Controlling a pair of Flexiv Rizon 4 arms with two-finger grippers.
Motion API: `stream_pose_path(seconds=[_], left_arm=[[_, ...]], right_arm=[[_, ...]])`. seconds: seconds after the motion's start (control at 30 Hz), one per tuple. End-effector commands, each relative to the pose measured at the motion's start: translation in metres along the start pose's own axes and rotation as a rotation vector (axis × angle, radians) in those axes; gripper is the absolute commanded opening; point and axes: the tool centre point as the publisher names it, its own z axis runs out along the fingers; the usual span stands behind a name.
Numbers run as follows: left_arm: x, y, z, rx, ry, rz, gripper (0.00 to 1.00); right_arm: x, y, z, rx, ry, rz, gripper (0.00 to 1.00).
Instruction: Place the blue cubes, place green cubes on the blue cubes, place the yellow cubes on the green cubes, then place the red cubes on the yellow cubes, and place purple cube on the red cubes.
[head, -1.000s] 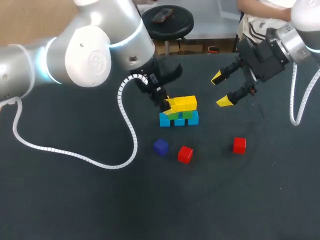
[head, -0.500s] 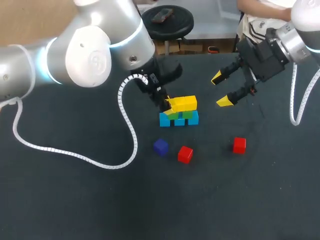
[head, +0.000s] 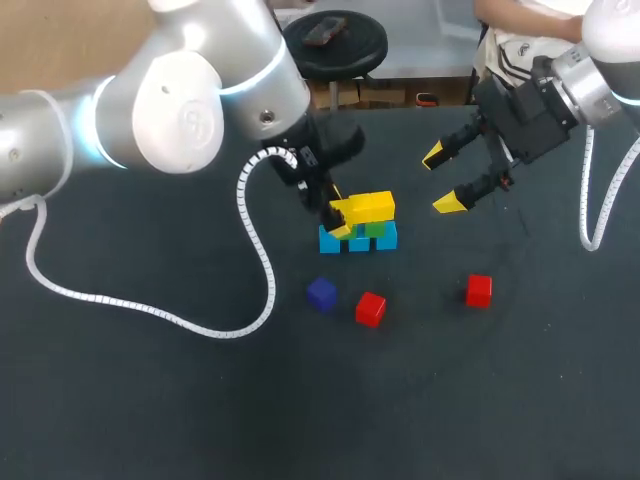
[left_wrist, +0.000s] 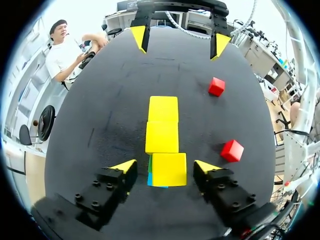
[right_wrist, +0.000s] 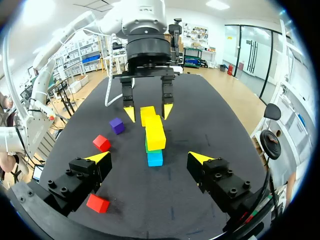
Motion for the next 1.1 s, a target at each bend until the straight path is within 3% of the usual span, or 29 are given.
stream_pose_path(seconds=[0.03, 0.63, 0.97, 1.0, 1.03, 1.07, 1.1], left_arm=[[-0.001, 0.003, 0.000, 0.007, 0.002, -0.003, 1.00], [0.003, -0.010, -0.032, -0.053, -0.057, -0.030, 1.00], [0.000, -0.038, -0.053, -0.120, -0.055, 0.000, 1.00], [-0.001, -0.041, -0.054, -0.124, -0.055, 0.002, 0.84], [-0.001, -0.044, -0.055, -0.132, -0.061, 0.007, 0.48], [-0.002, -0.047, -0.056, -0.140, -0.062, 0.020, 0.00], [-0.003, -0.051, -0.056, -0.143, -0.061, 0.028, 0.00]], right_arm=[[0.000, 0.001, 0.000, 0.002, -0.001, -0.001, 1.00], [0.000, 0.001, 0.000, 0.002, -0.001, -0.001, 1.00], [0.000, 0.001, 0.000, 0.002, -0.001, -0.001, 1.00], [0.000, 0.001, 0.000, 0.002, -0.001, -0.001, 1.00], [0.000, 0.001, 0.000, 0.002, -0.001, -0.001, 1.00], [0.000, 0.001, 0.000, 0.002, -0.001, -0.001, 1.00], [0.000, 0.001, 0.000, 0.002, -0.001, -0.001, 1.00]])
